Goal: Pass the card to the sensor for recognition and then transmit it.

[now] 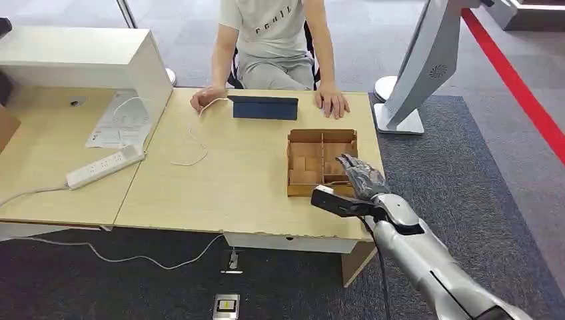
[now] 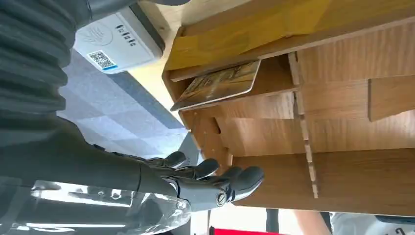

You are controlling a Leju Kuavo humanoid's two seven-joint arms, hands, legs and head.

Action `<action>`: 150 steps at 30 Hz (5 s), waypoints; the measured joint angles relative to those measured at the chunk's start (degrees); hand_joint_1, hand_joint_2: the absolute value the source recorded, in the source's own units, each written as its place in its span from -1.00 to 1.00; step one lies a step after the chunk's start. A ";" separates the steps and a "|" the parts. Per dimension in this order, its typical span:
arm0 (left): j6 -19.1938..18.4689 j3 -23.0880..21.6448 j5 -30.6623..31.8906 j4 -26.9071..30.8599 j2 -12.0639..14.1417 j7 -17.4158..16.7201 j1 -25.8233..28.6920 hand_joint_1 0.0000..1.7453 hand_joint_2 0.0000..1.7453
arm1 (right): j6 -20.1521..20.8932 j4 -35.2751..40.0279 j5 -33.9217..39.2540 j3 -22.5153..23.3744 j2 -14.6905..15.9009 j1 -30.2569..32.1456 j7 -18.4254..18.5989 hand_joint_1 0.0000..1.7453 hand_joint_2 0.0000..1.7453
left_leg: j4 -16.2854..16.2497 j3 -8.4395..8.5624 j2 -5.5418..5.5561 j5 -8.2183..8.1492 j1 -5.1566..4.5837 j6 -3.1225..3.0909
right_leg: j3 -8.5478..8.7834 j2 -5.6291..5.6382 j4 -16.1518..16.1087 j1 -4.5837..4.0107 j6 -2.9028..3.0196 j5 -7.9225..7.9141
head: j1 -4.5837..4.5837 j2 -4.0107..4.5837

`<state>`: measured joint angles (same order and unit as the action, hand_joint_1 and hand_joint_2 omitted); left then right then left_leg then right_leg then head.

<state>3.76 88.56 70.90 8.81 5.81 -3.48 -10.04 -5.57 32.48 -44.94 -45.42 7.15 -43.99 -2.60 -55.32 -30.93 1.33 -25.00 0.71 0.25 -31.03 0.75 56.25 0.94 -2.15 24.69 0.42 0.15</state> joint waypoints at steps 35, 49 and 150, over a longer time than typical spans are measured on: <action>0.52 0.00 -0.20 0.00 -0.15 -0.33 -0.01 -1.00 -1.00 | -1.03 -5.68 -1.03 -0.22 -0.17 -1.37 -0.48 1.00 1.00 | 0.00 0.01 0.00 0.00 0.00 0.00 | 0.00 0.00 -0.01 0.00 0.00 0.00 | 0.00 0.00; 0.33 0.00 0.22 0.00 -0.22 -0.33 0.00 -1.00 -1.00 | -1.11 -5.90 -1.16 -0.44 0.02 -1.25 -1.14 1.00 1.00 | 0.00 0.02 -0.01 0.00 0.00 0.00 | 0.00 0.00 -0.01 0.00 0.00 0.00 | -0.02 0.00; -2.05 -0.02 3.65 0.00 -1.07 -0.70 0.13 -1.00 -1.00 | -14.73 -9.79 -4.92 3.43 -6.71 -16.81 -6.34 -1.00 -1.00 | -0.02 0.02 -0.03 0.02 0.00 0.00 | -0.03 0.02 0.01 0.00 0.02 -0.03 | 0.00 0.00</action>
<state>1.70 88.54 74.55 8.81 4.74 -4.17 -9.91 -20.30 22.69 -49.86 -41.99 0.44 -60.80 -8.94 -55.34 -30.92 1.30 -24.98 0.71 0.25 -31.06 0.77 56.25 0.94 -2.13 24.66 0.42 0.15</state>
